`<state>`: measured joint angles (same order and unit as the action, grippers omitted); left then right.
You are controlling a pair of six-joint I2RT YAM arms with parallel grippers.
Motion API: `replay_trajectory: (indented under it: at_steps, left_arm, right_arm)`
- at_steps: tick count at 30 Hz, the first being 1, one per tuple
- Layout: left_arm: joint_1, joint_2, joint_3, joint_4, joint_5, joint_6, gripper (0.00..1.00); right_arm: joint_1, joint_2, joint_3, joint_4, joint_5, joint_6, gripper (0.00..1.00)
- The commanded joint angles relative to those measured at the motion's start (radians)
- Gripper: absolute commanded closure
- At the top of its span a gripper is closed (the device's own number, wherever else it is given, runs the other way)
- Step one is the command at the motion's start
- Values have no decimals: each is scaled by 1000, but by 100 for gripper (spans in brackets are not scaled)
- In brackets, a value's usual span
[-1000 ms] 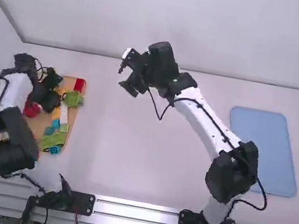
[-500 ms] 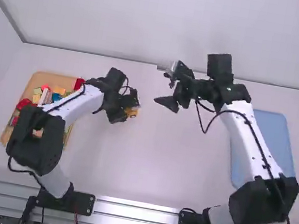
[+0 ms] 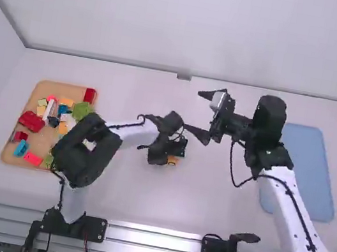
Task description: Assemble lego blocks to make yellow taxi
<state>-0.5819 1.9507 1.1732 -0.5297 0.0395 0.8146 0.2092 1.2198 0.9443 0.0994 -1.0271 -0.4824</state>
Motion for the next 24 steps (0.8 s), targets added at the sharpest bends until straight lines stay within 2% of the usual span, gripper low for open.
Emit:
replay_trajectory:
  at_steps: [1, 4, 5, 13, 17, 21, 24]
  left_arm:
    - [-14, 15, -6, -5, -25, 39, 79]
    - [-14, 17, -6, -13, -26, 43, 37]
    - [-15, 17, -6, -12, -30, 42, 0]
    - [39, -13, 72, -94, -60, -15, 1]
    - [146, -90, 120, -145, -48, -18, 1]
    - [271, -178, 125, -125, -60, -137, 1]
    - [468, -285, 124, -135, -59, -350, 1]
  right_arm:
    - [10, -40, -37, 33, 49, 129, 2]
    - [28, -51, -48, 35, 83, 127, 2]
    - [33, -51, -48, 37, 86, 127, 2]
    - [79, -13, -36, 145, 103, 171, 2]
    - [114, 64, 37, 161, 145, 187, 2]
    - [153, 164, 133, 154, 136, 195, 2]
    - [220, 305, 277, 116, 137, 198, 2]
